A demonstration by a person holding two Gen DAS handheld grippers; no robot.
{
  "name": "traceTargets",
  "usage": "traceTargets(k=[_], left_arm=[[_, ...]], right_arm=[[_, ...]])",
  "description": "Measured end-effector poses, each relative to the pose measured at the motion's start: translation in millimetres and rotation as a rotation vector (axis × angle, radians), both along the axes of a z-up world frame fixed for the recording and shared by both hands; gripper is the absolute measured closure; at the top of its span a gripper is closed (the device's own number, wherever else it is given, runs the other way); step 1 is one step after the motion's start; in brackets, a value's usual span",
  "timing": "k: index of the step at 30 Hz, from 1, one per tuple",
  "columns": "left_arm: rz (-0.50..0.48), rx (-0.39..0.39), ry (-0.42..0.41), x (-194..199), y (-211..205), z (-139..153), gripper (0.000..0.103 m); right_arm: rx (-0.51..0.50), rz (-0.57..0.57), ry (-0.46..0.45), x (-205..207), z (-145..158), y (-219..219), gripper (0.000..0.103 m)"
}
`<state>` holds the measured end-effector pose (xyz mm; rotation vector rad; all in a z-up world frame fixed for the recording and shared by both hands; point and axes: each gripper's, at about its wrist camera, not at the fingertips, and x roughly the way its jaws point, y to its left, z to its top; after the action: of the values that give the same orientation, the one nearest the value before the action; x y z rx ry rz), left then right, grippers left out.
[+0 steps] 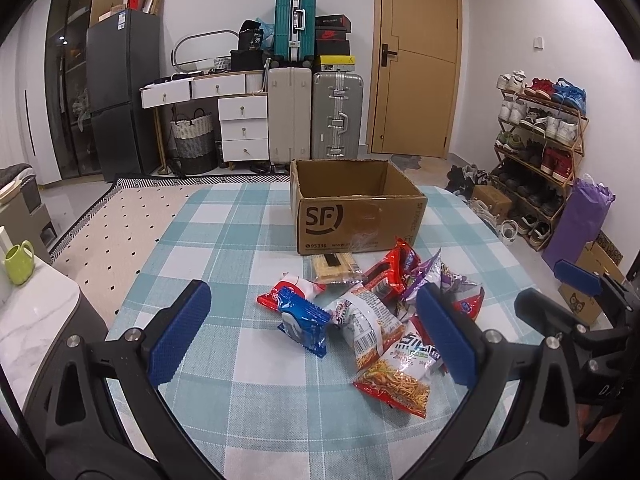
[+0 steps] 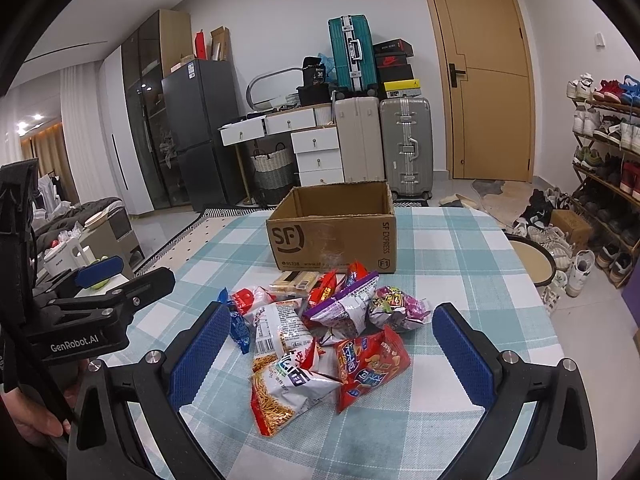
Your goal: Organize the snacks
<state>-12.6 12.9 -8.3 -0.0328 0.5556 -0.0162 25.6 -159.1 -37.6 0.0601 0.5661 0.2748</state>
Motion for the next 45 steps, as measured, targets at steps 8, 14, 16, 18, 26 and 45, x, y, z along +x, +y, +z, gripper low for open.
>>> traceTargets(k=[8,14,16,18,26,45], left_arm=[[-0.003,0.0,0.01,0,-1,-3,0.001],[-0.008,0.001,0.014,-2,-4,-5,0.001],[-0.008,0.002,0.014,-2,-4,-5,0.001],[-0.009,-0.001,0.015,-2,-4,-5,0.001],[-0.008,-0.004,0.021,-5,-4,-7,0.001],[-0.008,-0.012,0.048,3,0,-12,0.001]], right_arm=[[-0.003,0.002,-0.003,-2,-1,2,0.0],[-0.006,-0.002,-0.004,-3,-2,2,0.0],[-0.007,-0.003,-0.003,-3,-1,1,0.0],[-0.007,-0.004,-0.004,-2,-1,1,0.0],[-0.011,-0.006,-0.003,-2,-2,0,0.0],[0.029,0.01,0.038,3,-10,-11,0.0]])
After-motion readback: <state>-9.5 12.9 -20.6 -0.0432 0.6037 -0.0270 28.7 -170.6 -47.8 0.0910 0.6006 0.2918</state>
